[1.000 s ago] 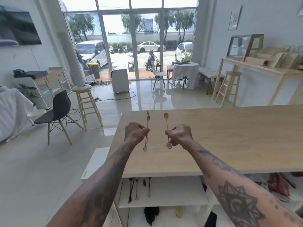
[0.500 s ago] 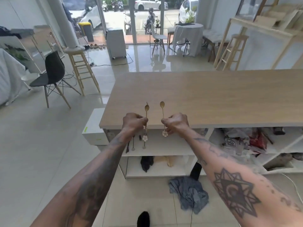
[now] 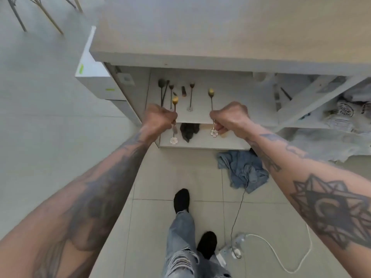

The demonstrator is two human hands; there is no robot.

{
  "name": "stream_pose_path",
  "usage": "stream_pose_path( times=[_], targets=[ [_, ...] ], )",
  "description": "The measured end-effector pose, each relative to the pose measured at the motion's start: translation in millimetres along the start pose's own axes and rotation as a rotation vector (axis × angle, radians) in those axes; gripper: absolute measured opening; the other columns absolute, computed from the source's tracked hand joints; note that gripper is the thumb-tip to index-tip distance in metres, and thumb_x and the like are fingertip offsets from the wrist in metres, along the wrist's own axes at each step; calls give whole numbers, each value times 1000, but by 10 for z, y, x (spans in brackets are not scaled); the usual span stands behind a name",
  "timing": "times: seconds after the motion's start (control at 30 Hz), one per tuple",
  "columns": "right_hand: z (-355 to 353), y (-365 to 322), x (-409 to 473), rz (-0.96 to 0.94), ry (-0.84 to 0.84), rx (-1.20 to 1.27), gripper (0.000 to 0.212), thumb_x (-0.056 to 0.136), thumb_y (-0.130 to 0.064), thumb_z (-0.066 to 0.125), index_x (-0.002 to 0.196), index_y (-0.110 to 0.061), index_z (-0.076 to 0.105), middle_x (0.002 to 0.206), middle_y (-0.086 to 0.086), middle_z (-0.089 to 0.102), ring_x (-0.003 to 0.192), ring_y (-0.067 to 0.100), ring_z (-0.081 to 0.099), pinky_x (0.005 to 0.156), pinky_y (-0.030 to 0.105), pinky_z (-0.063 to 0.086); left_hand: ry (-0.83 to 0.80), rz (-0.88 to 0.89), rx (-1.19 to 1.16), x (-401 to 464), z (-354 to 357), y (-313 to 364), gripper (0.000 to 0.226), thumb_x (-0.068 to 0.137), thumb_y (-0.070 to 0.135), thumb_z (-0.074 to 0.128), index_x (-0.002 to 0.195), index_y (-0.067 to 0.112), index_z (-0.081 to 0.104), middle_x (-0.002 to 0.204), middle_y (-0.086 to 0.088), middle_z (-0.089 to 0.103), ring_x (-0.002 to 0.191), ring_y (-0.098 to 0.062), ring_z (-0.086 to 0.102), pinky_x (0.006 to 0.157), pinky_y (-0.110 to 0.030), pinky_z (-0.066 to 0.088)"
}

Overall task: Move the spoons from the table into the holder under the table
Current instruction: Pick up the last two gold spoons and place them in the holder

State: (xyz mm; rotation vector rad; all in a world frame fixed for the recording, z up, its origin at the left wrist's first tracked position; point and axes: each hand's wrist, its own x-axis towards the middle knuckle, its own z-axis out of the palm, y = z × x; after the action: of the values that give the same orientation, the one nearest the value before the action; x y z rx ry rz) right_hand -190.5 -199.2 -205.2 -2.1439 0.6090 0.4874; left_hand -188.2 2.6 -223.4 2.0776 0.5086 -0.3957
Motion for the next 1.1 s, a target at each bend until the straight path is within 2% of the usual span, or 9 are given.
stream_pose_path(
  times=[0.13, 0.23, 0.37, 0.47, 0.6, 0.7, 0.8, 0.97, 1.1],
  targets=[
    [490, 60, 818, 15, -3, 6, 16, 79, -16, 70, 82, 0, 69, 66, 8, 71, 36, 9, 65, 40, 18, 54, 76, -53, 42, 815, 203, -265, 19, 86, 10, 73, 96, -6, 78, 87, -14, 80, 51, -7, 71, 49, -16, 54],
    [823, 111, 1349, 28, -22, 6, 17, 79, -14, 72, 73, 0, 64, 64, 8, 67, 29, 6, 60, 35, 17, 49, 118, -73, 109, 1362, 330, -437, 27, 86, 15, 75, 106, -2, 76, 99, -11, 80, 86, -19, 79, 76, -30, 64],
    [1094, 137, 1866, 60, -10, -26, 19, 80, -14, 74, 72, -2, 61, 65, 8, 67, 28, 5, 60, 33, 16, 48, 149, -25, 209, 1880, 443, -608, 28, 87, 17, 74, 109, -2, 75, 98, -10, 79, 73, -15, 75, 59, -22, 62],
    [1202, 98, 2131, 80, 19, -60, 15, 82, -12, 71, 74, -1, 63, 61, 9, 66, 27, 6, 59, 33, 18, 50, 161, 41, 272, 2156, 507, -646, 31, 87, 17, 73, 111, -2, 74, 105, -12, 80, 91, -21, 79, 84, -33, 64],
    [1258, -28, 2346, 69, 69, -46, 16, 84, -8, 64, 89, 5, 71, 69, 13, 73, 53, 18, 73, 61, 31, 65, 182, 50, 259, 2389, 572, -565, 37, 88, 16, 71, 120, -1, 69, 114, -11, 77, 102, -22, 77, 91, -33, 62],
    [1226, -139, 2390, 27, 99, -58, 16, 87, -4, 58, 78, 5, 67, 92, 23, 77, 84, 30, 78, 82, 40, 64, 201, 51, 209, 2445, 579, -469, 37, 91, 16, 71, 124, -2, 67, 118, -11, 76, 103, -22, 77, 91, -33, 63],
    [1119, -189, 2326, 6, 116, -68, 25, 88, -4, 57, 63, -4, 58, 97, 26, 77, 90, 31, 78, 86, 39, 63, 222, 57, 224, 2408, 548, -427, 32, 92, 12, 68, 120, -4, 69, 115, -13, 77, 102, -25, 77, 91, -36, 63],
    [792, -113, 2093, -20, 57, -52, 35, 93, -15, 55, 118, 6, 67, 121, 25, 69, 111, 37, 69, 90, 39, 59, 219, 60, 325, 2161, 432, -387, 26, 95, 14, 62, 109, -5, 72, 106, -12, 77, 99, -24, 76, 95, -32, 59],
    [540, -119, 1740, -13, 79, -19, 28, 90, -11, 56, 104, 8, 70, 110, 26, 73, 103, 37, 73, 85, 37, 60, 196, 102, 473, 1735, 326, -305, 22, 96, 12, 57, 90, -2, 74, 93, -10, 75, 89, -22, 71, 89, -31, 53]
  ],
)
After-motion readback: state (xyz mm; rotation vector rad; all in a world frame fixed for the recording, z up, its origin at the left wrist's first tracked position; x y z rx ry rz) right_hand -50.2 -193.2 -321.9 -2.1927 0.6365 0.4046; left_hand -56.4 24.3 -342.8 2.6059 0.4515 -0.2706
